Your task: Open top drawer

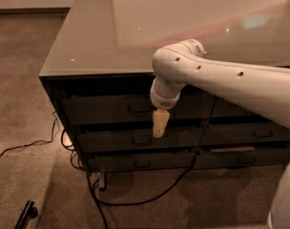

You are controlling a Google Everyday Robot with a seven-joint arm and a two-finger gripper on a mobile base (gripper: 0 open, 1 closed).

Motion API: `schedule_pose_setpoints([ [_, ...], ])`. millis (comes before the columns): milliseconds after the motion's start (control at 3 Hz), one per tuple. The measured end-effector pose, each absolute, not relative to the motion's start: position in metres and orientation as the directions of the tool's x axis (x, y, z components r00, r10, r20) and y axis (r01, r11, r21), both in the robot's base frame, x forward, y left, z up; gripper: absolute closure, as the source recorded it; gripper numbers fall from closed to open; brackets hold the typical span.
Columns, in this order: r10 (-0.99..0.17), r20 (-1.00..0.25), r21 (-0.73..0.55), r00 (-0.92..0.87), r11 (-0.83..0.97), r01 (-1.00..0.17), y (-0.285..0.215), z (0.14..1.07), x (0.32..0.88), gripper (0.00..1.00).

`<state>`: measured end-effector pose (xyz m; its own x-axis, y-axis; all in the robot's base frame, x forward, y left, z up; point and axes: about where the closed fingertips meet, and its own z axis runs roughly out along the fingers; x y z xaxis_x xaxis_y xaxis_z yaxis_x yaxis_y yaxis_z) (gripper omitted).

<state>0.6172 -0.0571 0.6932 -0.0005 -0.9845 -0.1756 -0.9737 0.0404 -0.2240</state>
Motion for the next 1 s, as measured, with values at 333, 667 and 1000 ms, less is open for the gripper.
schedule_pose_setpoints([
  [333, -0.983, -0.185, -0.212, -0.019, 0.059, -0.976, -0.059, 0.687, 0.626, 0.00],
  [667, -0.978, -0.198, -0.193, -0.057, 0.096, -0.977, -0.068, 0.679, 0.636, 0.00],
  [1000, -0.975, -0.203, -0.182, -0.091, 0.129, -0.975, -0.078, 0.673, 0.643, 0.00],
])
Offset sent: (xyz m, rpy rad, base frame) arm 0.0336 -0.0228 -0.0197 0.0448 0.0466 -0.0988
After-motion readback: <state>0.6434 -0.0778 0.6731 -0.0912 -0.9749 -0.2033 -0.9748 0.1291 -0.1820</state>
